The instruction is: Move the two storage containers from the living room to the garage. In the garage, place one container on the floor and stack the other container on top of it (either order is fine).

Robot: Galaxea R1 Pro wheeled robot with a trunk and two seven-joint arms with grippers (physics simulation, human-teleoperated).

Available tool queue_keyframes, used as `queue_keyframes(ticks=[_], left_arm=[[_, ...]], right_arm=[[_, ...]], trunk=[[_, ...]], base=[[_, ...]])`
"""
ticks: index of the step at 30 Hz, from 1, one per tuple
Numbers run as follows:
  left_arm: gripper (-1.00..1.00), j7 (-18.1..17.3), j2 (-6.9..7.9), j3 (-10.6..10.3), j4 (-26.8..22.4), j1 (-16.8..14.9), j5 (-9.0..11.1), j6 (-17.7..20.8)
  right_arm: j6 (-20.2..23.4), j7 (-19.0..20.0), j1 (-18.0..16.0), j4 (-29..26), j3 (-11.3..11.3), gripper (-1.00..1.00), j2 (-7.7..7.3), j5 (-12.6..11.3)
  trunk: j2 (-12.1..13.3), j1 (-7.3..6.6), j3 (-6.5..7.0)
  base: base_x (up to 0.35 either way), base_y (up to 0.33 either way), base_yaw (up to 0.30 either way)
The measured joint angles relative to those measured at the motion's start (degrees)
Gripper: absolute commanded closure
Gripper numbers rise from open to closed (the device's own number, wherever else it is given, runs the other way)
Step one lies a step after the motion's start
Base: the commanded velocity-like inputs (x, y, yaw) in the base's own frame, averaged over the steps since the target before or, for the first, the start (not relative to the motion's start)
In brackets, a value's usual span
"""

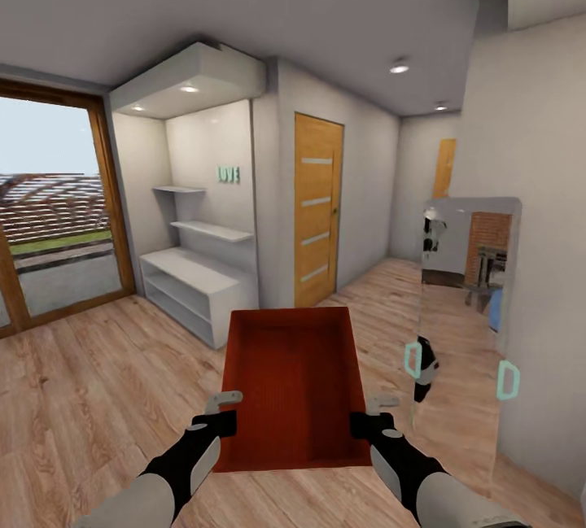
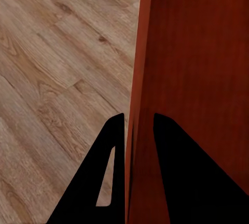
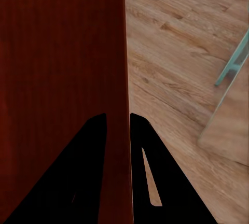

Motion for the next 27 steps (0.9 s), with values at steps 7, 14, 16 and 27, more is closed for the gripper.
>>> queue_keyframes(ticks=[7, 14, 16, 27], left_arm=[[1.0, -0.1, 0.1, 0.0, -0.1, 0.0, 0.0, 0.2], [1.0, 0.0, -0.04, 0.0, 0.2, 0.0, 0.0, -0.3], [1.0, -0.1, -0.01, 0.0, 0.2, 0.0, 0.0, -0.3], [1.0, -0.1, 0.03, -0.1, 0.0, 0.0, 0.0, -0.2]], right_arm=[[0.0, -0.1, 0.0, 0.1, 0.0, 1.0, 0.1, 0.0], [-0.3, 0.0, 0.0, 0.1, 0.0, 1.0, -0.05, 0.0], [-0.3, 0.0, 0.0, 0.1, 0.0, 1.0, -0.01, 0.0], [-0.3, 0.0, 0.0, 0.2, 0.0, 1.0, 0.02, -0.1]], trunk=[[0.0, 0.0, 0.0], [0.0, 0.0, 0.0], [0.0, 0.0, 0.0], [0.0, 0.0, 0.0]], base=[[0.322, 0.0, 0.0], [0.322, 0.0, 0.0], [0.322, 0.0, 0.0], [0.322, 0.0, 0.0]])
